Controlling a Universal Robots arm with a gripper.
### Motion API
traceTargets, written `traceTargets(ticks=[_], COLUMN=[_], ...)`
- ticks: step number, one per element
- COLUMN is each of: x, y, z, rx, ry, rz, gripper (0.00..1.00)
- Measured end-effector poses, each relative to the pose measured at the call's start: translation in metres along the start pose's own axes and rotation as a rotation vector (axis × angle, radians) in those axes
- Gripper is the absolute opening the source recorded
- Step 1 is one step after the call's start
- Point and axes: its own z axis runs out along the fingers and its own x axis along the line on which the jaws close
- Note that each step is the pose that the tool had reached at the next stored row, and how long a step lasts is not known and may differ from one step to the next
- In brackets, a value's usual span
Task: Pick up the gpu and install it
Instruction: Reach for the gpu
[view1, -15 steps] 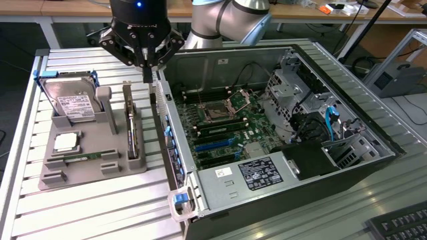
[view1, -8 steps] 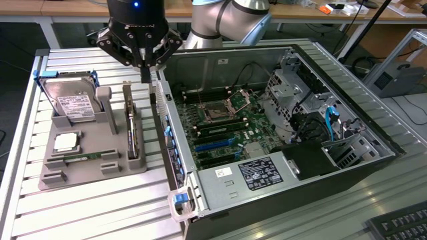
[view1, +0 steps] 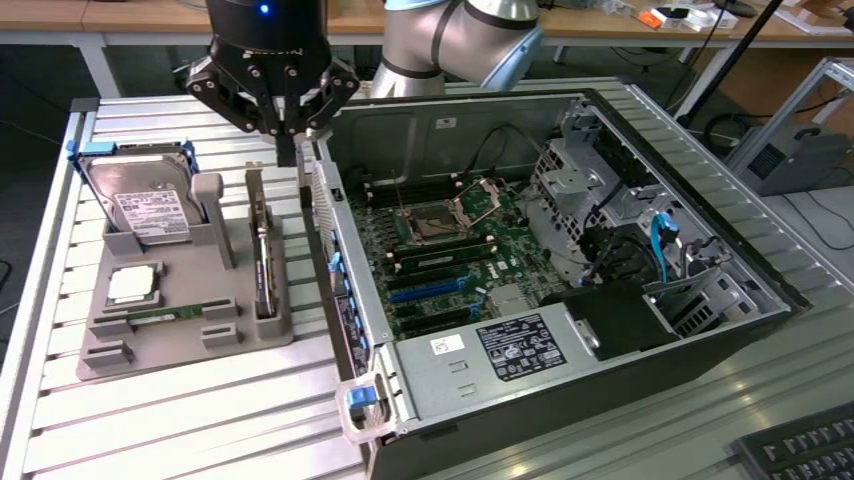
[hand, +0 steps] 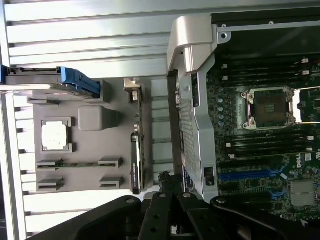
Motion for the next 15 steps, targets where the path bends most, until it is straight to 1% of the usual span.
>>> traceTargets(ticks=[15], x=[0.0074], y=[-0.0006], z=[-0.0002], rx=[0.0000], ry=[0.0000], rz=[0.000], gripper=[0.11])
